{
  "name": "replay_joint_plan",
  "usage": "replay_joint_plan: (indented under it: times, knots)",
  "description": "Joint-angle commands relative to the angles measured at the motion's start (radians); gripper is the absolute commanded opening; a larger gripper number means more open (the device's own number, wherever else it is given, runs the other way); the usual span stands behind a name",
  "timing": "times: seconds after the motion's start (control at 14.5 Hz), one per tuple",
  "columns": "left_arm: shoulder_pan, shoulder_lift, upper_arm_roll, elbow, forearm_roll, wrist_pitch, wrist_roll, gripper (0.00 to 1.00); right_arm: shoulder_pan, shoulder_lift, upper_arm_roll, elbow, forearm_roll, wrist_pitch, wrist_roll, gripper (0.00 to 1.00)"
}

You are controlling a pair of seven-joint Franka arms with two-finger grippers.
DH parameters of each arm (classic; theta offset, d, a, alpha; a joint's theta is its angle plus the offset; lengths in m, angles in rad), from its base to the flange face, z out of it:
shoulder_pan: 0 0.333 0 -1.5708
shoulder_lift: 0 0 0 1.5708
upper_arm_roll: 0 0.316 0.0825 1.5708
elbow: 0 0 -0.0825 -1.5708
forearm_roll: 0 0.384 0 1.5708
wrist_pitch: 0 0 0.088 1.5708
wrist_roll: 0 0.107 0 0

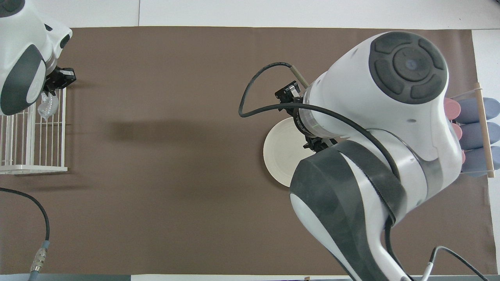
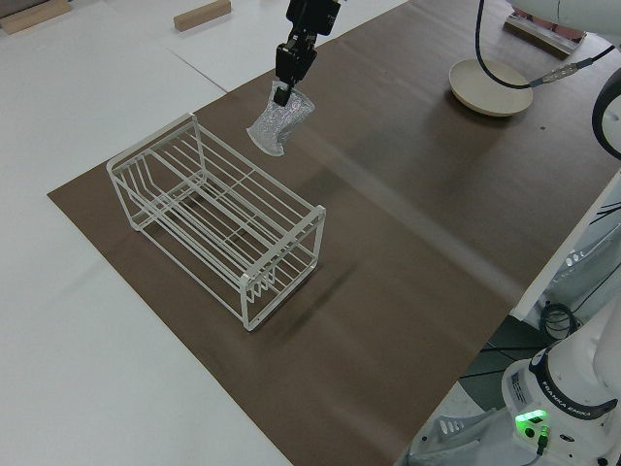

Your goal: Wipe plate with sponge

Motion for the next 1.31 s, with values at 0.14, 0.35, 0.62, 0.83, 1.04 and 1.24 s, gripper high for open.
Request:
replay_joint_plan:
  times: [0.14, 0.35, 0.62, 0.83, 1.04, 1.24]
  knots:
    - [0.018, -0.024, 0.018, 0.038, -0.425, -0.044, 0.012, 0.00, 0.019, 0.007, 0.003, 0.018, -0.021, -0.036, 0.020, 1.00]
    - [0.061, -0.049, 0.013, 0.029, -0.663, -0.051, 0.020, 0.00, 0.024, 0.006, 0.003, 0.017, -0.021, -0.056, 0.021, 1.00]
    - [0.082, -0.102, 0.013, -0.083, -0.943, -0.065, 0.098, 0.00, 0.024, 0.001, 0.003, 0.006, -0.019, -0.047, 0.015, 1.00]
    - [0.093, -0.200, 0.015, -0.285, -1.151, 0.003, 0.230, 0.00, 0.026, -0.010, 0.003, -0.012, -0.018, -0.048, 0.021, 1.00]
    - [0.085, -0.320, 0.013, -0.535, -1.372, 0.123, 0.359, 0.00, 0.027, -0.013, 0.003, -0.022, -0.018, -0.056, 0.023, 1.00]
    - [0.070, -0.348, 0.010, -0.630, -1.521, 0.142, 0.432, 0.00, 0.042, -0.019, 0.003, -0.028, -0.016, -0.047, 0.047, 1.00]
